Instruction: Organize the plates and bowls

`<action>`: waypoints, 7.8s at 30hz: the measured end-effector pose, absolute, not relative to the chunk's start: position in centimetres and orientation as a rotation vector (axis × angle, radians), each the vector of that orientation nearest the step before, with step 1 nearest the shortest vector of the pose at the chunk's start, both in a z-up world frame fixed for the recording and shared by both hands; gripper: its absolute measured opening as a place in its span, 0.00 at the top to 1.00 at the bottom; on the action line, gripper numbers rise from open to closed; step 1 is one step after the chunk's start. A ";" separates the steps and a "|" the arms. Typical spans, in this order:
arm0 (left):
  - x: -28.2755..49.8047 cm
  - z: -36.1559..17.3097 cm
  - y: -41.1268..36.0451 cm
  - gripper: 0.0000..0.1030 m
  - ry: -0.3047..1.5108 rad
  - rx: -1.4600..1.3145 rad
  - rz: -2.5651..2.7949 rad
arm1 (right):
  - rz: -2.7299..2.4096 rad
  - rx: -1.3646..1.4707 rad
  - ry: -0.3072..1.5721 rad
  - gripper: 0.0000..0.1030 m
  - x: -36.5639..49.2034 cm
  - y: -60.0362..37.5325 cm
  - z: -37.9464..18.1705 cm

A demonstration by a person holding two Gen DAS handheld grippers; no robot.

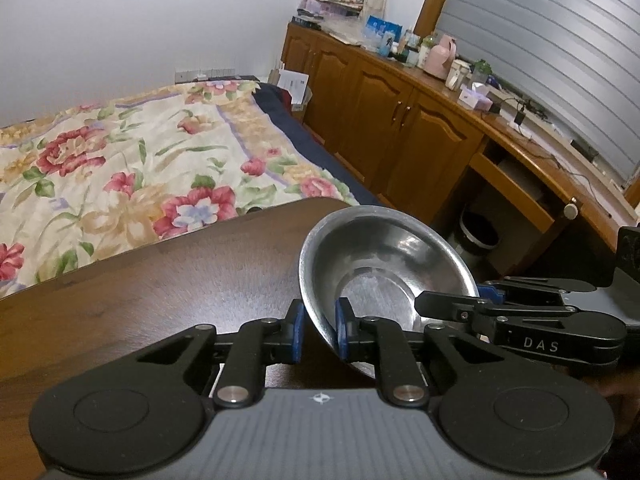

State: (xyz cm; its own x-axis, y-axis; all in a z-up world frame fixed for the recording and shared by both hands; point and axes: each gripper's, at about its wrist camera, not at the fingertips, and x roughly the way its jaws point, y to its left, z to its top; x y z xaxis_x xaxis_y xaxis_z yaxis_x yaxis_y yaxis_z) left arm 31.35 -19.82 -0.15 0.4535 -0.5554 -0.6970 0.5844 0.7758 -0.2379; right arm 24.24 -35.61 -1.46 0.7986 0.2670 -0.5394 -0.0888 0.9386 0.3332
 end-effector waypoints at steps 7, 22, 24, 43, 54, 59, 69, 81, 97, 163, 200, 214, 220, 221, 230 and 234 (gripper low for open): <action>30.2 1.5 -18.7 0.81 0.810 0.032 -0.698 | 0.210 0.292 0.606 0.74 24.1 -35.0 0.1; 26.5 4.9 -15.7 0.81 0.737 0.002 -0.704 | 0.246 0.266 0.581 0.74 21.9 -33.2 3.5; 25.8 5.2 -15.2 0.81 0.727 0.001 -0.704 | 0.250 0.260 0.575 0.74 21.4 -32.9 3.8; 19.6 7.5 -10.1 0.79 0.665 0.005 -0.676 | 0.310 0.212 0.551 0.74 17.6 -28.5 5.5; 16.1 6.7 -7.5 0.79 0.680 -0.013 -0.639 | 0.360 0.200 0.579 0.74 15.5 -25.8 4.6; 14.7 5.2 -6.9 0.79 0.710 -0.011 -0.632 | 0.375 0.209 0.605 0.74 14.6 -25.2 3.5; 11.2 1.7 -5.1 0.79 0.752 -0.027 -0.617 | 0.408 0.216 0.662 0.74 12.3 -23.7 0.3; 8.9 -0.7 -4.3 0.78 0.748 -0.001 -0.575 | 0.394 0.135 0.631 0.73 10.6 -21.7 -1.4; 7.6 -2.1 -5.7 0.76 0.688 0.087 -0.502 | 0.315 -0.020 0.514 0.72 9.3 -20.3 -2.4; 5.3 -4.7 -5.5 0.53 0.601 -0.042 -0.352 | 0.231 0.083 0.413 0.30 8.2 -21.8 -5.0; 4.3 -0.6 -0.5 0.71 0.519 -0.074 -0.309 | 0.332 0.084 0.367 0.67 8.9 -18.0 -2.0; 3.8 -0.4 4.8 0.71 0.513 -0.117 -0.234 | 0.432 0.030 0.403 0.67 9.8 -13.8 -1.6; 3.7 -0.9 6.5 0.71 0.521 -0.136 -0.203 | 0.461 0.005 0.418 0.67 10.2 -11.9 -1.7; 3.7 -1.1 6.8 0.71 0.523 -0.140 -0.198 | 0.465 0.001 0.421 0.67 10.3 -11.7 -1.7; 3.9 -2.3 8.2 0.71 0.558 -0.155 -0.175 | 0.480 -0.018 0.461 0.67 10.6 -10.3 -2.6; 4.1 -2.7 8.3 0.71 0.568 -0.159 -0.174 | 0.475 -0.031 0.464 0.67 10.6 -10.0 -2.6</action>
State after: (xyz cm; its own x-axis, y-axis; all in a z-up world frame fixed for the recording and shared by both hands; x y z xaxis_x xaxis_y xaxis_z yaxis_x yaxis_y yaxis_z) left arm 4.09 8.29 -2.66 0.8289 -0.2071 -0.5196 0.1198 0.9731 -0.1967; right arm 10.62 -10.01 -2.59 0.7875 0.4335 -0.4381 -0.4474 0.8910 0.0774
